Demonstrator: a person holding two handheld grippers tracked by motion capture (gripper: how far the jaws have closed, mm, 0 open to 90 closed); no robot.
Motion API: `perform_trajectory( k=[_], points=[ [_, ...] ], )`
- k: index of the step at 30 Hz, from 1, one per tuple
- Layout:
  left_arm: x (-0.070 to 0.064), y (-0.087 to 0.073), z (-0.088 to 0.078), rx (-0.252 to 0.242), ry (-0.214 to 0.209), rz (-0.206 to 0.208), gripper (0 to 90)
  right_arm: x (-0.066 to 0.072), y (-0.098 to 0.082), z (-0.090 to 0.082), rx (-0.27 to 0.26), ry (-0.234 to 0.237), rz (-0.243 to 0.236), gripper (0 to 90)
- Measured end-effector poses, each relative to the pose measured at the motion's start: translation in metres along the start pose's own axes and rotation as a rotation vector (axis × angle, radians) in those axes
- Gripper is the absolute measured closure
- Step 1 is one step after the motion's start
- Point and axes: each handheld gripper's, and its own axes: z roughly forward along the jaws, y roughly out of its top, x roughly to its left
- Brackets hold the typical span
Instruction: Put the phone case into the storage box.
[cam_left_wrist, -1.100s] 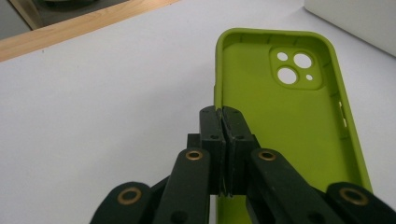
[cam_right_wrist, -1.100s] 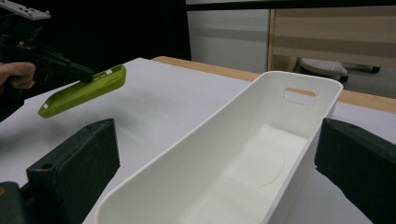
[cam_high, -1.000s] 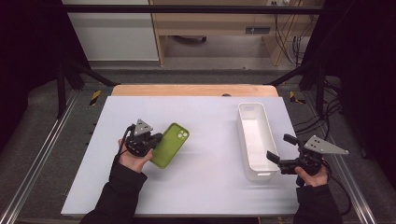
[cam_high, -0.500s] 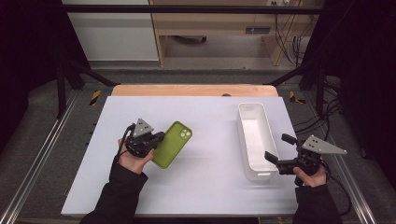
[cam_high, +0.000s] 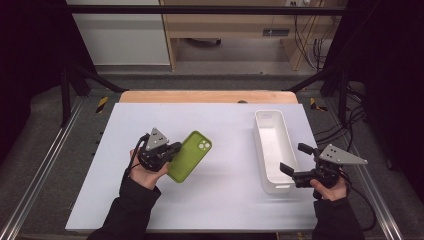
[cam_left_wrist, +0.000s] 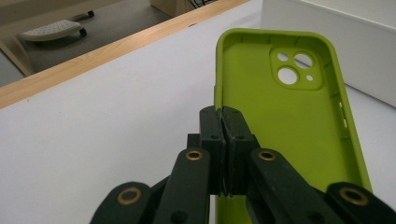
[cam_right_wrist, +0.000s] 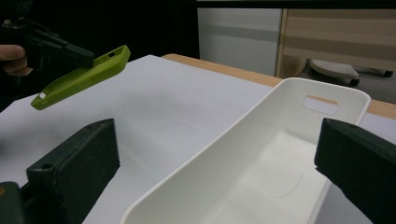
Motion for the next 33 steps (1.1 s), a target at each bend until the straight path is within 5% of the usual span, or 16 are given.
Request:
perform_trajectory(
  k=[33],
  points=[
    [-0.032, 0.008, 0.004, -0.008, -0.049, 0.089, 88.5, 0.035, 0.015, 0.028, 0.076, 0.047, -0.008, 0.4]
  ],
)
